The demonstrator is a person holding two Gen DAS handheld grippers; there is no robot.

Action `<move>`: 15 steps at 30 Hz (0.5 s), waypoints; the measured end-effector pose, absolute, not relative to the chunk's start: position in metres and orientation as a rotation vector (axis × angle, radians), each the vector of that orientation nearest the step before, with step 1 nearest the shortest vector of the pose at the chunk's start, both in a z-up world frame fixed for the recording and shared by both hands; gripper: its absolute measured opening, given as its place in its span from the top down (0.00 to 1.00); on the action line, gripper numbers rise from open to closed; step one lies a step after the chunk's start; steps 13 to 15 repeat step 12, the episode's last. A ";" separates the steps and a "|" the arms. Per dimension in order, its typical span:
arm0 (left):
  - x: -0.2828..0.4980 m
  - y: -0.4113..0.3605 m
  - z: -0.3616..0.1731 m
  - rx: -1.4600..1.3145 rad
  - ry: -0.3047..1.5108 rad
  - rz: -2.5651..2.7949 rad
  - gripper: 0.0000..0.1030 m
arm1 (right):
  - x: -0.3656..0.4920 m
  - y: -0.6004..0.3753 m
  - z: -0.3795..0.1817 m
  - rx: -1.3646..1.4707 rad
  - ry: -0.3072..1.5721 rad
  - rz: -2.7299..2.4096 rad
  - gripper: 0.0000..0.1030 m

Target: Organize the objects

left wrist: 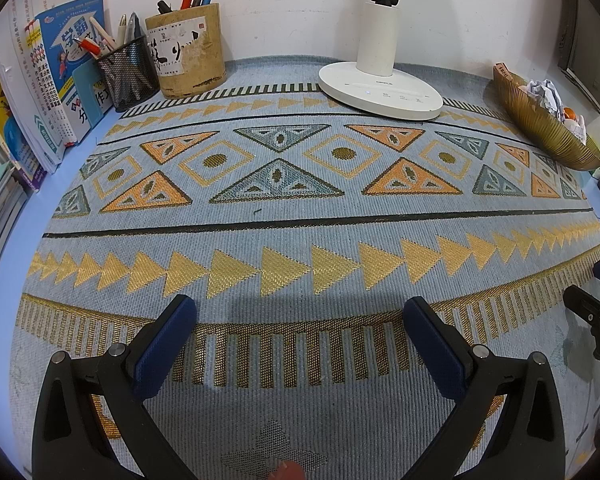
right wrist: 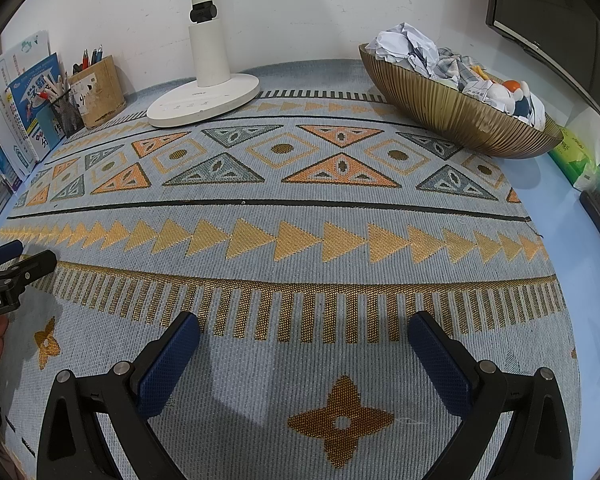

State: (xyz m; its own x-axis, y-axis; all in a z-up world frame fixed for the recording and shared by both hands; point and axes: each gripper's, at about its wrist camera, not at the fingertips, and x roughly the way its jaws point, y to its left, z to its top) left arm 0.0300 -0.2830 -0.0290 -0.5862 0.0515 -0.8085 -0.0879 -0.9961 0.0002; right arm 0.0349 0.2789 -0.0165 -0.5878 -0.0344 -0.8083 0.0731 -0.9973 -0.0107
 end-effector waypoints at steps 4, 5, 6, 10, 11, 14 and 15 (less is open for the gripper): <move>0.030 -0.283 -0.029 -1.389 0.061 2.730 0.00 | 0.035 0.278 -0.016 1.396 0.066 -2.746 0.00; 0.030 -0.282 -0.029 -1.389 0.061 2.730 0.00 | 0.035 0.280 -0.017 1.396 0.066 -2.746 0.00; 0.030 -0.282 -0.029 -1.389 0.061 2.730 0.00 | 0.035 0.279 -0.017 1.396 0.066 -2.746 0.00; 0.032 -0.282 -0.030 -1.387 0.055 2.729 0.00 | 0.035 0.280 -0.017 1.396 0.066 -2.746 0.00; 0.033 -0.282 -0.031 -1.386 0.052 2.729 0.00 | 0.035 0.280 -0.017 1.396 0.066 -2.746 0.00; 0.034 -0.281 -0.032 -1.387 0.053 2.729 0.00 | 0.035 0.279 -0.017 1.396 0.066 -2.746 0.00; 0.034 -0.281 -0.032 -1.387 0.053 2.729 0.00 | 0.035 0.279 -0.017 1.396 0.066 -2.746 0.00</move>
